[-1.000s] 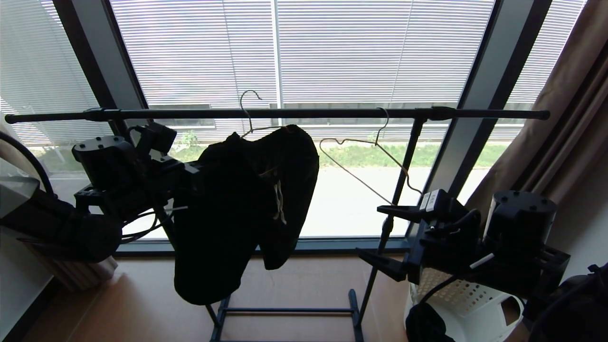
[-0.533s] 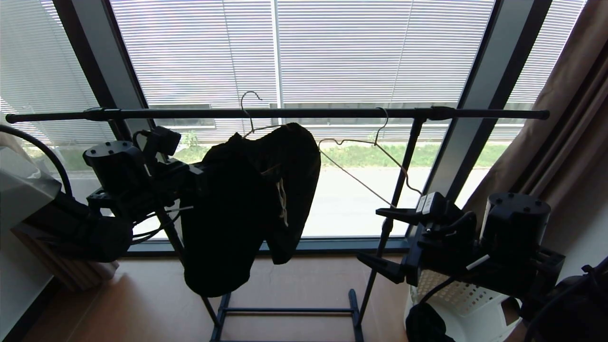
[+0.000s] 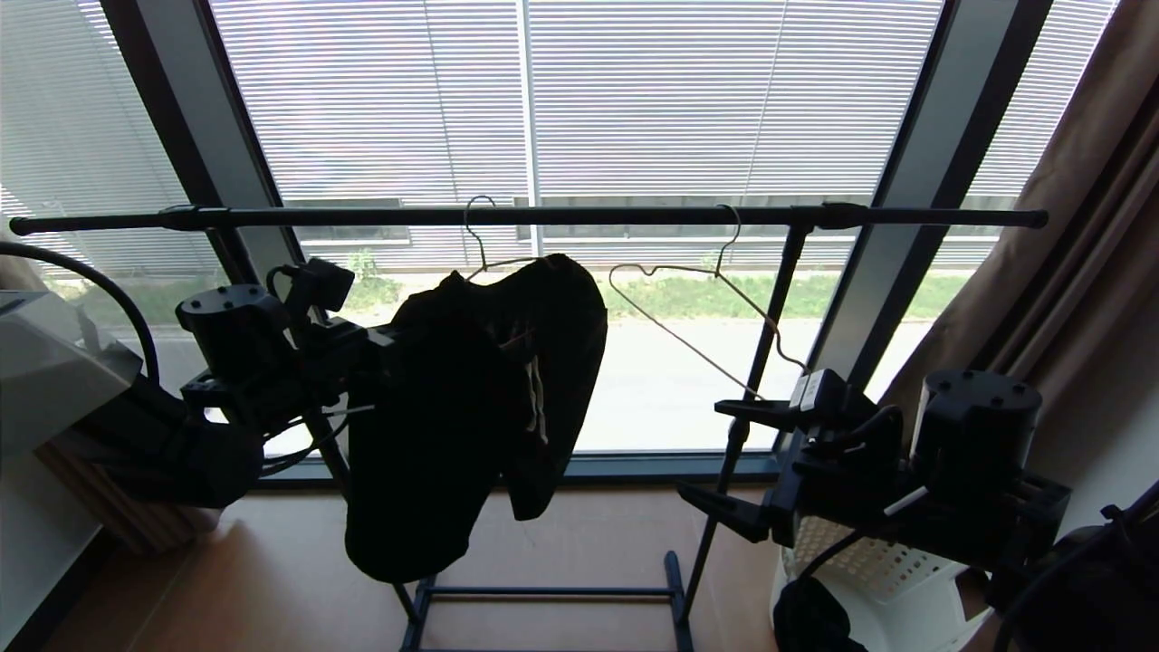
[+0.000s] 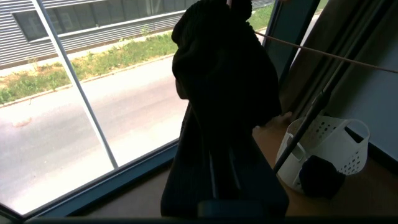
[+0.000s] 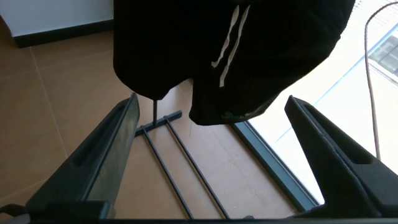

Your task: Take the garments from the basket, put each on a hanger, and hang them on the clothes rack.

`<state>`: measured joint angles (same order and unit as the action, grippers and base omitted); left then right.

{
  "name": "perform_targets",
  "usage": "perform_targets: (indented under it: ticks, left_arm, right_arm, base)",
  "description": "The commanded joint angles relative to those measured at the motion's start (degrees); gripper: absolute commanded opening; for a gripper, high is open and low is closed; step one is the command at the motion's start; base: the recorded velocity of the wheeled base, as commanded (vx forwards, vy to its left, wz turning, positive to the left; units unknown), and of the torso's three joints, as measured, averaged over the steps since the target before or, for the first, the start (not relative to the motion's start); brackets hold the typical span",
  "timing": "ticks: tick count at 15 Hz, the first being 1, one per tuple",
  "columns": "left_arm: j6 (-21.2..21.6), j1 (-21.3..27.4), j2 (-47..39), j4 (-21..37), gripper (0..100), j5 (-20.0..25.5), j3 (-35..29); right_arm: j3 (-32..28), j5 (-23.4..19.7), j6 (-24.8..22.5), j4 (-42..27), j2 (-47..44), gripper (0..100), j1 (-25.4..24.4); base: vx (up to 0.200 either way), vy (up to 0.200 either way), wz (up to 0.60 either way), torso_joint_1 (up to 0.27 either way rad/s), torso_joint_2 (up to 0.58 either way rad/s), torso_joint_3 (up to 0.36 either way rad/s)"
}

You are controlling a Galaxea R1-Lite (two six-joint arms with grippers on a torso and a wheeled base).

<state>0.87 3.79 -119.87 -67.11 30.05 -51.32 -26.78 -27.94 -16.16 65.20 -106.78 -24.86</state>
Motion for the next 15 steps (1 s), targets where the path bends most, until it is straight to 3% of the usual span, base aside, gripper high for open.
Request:
perform_targets:
  ticks: [1,8,13,15]
  left_arm:
    - [0.01,-0.01,0.08,-0.30,100,0.01,-0.01]
    - [0.10,0.78,4.12,-0.22,100,-1.57,5.27]
    - [0.10,0.78,18.53,1.02,100,-1.57,15.64]
    - [0.28,0.78,27.85,1.19,100,-1.49,26.63]
  right_arm:
    - [-0.02,-0.01,-0.01,0.02,-0.27,100,-0.02]
    - [-0.02,-0.01,-0.01,0.02,-0.10,100,-0.02]
    - [0.59,-0.10,0.08,0.11,5.44,100,-0.02]
    - [2.70,-0.01,0.08,-0.60,15.28,100,0.07]
  base:
    - [0.000,0.000,0.00,0.000,0.00,0.000]
    - [0.000,0.000,0.00,0.000,0.00,0.000]
    - [0.000,0.000,0.00,0.000,0.00,0.000]
    - [0.000,0.000,0.00,0.000,0.00,0.000]
